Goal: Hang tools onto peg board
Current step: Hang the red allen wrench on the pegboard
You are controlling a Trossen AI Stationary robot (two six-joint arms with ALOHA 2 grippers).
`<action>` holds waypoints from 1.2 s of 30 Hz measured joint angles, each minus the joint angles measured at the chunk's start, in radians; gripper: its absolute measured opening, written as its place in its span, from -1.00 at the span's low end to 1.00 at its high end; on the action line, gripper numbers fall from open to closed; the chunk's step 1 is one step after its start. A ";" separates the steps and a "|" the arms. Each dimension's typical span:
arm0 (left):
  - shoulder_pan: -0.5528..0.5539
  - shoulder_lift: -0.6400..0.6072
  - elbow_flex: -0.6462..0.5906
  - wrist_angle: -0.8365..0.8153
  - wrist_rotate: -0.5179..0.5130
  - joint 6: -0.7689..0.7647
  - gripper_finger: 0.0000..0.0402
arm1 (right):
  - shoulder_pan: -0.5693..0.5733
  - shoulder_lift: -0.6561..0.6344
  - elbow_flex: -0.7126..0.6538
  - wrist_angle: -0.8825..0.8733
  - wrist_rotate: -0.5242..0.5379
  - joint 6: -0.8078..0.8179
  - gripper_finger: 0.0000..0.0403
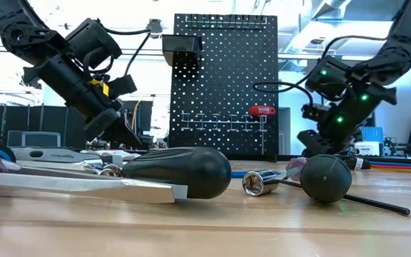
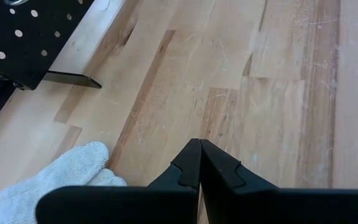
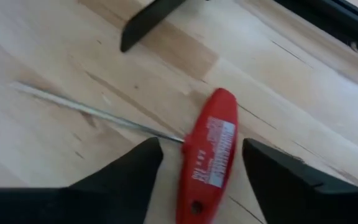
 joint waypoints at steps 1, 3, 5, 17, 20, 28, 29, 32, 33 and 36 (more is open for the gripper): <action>0.000 0.000 0.000 0.000 0.000 0.000 -1.00 | 0.005 0.003 0.000 0.002 0.000 -0.006 0.06; 0.000 0.000 0.000 0.000 0.000 0.000 -1.00 | 0.016 0.006 0.000 0.009 -0.011 -0.028 -0.15; 0.000 0.000 0.000 0.000 0.000 0.000 -1.00 | 0.027 0.000 -0.002 0.012 -0.012 -0.054 -0.37; 0.000 0.000 0.000 0.000 0.000 0.000 -1.00 | 0.212 -0.010 0.035 -0.018 0.045 -0.079 -0.52; 0.000 0.000 0.000 0.000 0.000 0.000 -1.00 | 0.296 -0.008 0.095 -0.029 0.068 -0.106 -0.69; 0.000 0.000 0.000 0.000 0.000 0.000 -1.00 | 0.478 -0.008 0.340 -0.275 0.389 -0.275 -0.98; 0.000 0.000 0.000 0.001 0.000 0.000 -1.00 | 0.490 -0.007 0.366 -0.299 0.412 -0.299 -0.99; 0.000 0.000 0.000 0.000 0.000 -0.001 -1.00 | 0.508 -0.010 0.420 -0.331 0.429 -0.314 -0.94; 0.000 0.000 0.000 0.000 0.000 0.000 -1.00 | 0.511 -0.010 0.426 -0.335 0.431 -0.294 -0.91; 0.000 0.000 0.000 0.000 0.000 0.000 -1.00 | 0.506 -0.009 0.426 -0.361 0.364 -0.200 -0.77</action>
